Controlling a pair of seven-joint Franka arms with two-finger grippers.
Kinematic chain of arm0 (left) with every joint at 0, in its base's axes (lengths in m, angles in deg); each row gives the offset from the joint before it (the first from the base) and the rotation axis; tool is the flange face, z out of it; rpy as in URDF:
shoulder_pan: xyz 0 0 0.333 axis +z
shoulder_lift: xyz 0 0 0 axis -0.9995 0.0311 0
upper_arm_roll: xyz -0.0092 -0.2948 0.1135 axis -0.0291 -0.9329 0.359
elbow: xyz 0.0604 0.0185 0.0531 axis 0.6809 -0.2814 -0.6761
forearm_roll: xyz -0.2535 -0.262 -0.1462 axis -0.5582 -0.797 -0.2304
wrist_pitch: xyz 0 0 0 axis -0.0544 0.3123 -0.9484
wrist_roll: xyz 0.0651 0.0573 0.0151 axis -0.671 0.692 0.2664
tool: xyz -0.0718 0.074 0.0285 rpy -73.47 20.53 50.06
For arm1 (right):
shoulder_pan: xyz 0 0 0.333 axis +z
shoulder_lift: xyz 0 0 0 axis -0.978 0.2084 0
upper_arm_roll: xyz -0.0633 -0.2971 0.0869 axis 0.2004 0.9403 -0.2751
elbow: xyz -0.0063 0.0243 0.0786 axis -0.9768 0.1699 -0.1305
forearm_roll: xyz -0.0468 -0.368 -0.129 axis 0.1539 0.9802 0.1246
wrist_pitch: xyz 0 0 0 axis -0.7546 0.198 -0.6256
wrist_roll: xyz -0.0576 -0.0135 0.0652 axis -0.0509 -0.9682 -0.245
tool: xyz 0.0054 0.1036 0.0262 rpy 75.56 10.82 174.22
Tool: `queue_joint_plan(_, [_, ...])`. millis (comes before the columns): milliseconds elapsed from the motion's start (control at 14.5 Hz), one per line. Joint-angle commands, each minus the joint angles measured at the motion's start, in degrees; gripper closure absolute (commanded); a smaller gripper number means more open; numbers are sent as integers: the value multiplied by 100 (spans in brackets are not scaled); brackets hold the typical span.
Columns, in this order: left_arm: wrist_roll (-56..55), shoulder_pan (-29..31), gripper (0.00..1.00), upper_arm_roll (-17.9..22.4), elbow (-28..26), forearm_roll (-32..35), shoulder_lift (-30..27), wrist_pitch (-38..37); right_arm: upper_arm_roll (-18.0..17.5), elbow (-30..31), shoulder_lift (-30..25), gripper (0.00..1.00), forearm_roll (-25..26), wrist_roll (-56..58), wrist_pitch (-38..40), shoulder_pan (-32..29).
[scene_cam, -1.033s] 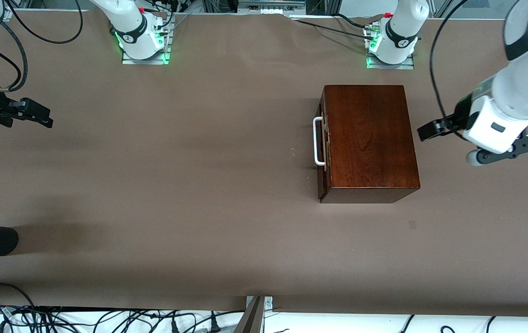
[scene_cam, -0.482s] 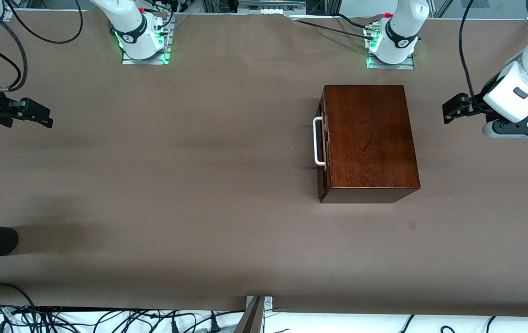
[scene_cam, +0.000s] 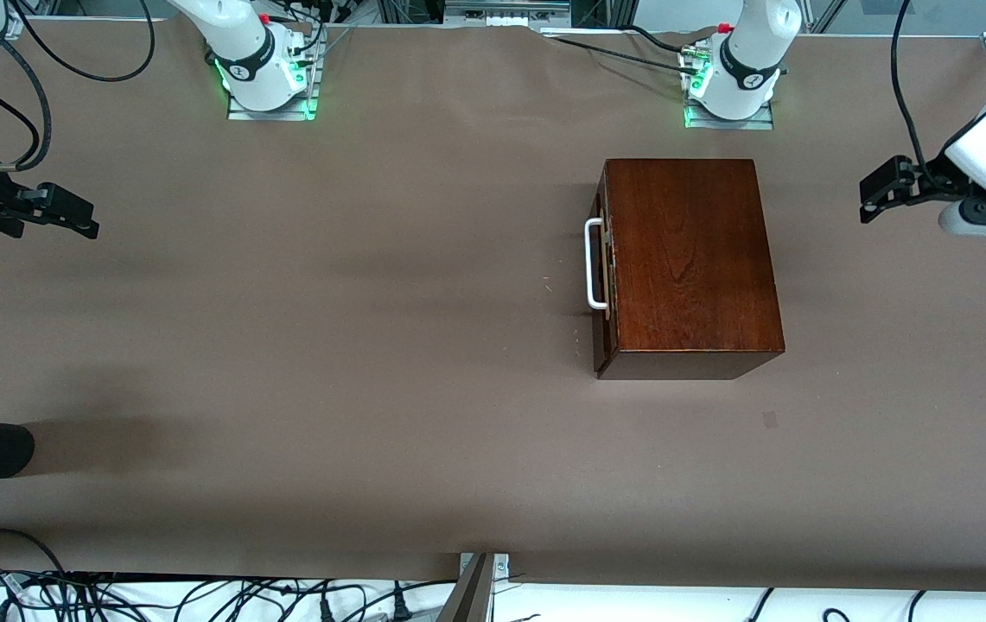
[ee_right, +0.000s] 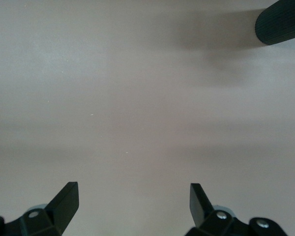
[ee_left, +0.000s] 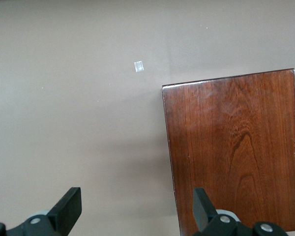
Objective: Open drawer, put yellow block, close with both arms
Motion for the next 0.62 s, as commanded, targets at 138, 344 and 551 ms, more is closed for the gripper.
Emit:
queue_joint_plan(138, [93, -10, 0, -1, -211, 11, -231, 18, -45, -34, -41, 0, -30, 24, 20, -72])
queue_joint_plan(344, [75, 7, 0, 25, -212, 2, -214, 35, -54, -34, -41, 0, -30, 24, 20, -72])
queue_joint_plan(551, [84, 78, 0, 25, -212, 2, -214, 35, -54, -34, -41, 0, -30, 24, 20, -72])
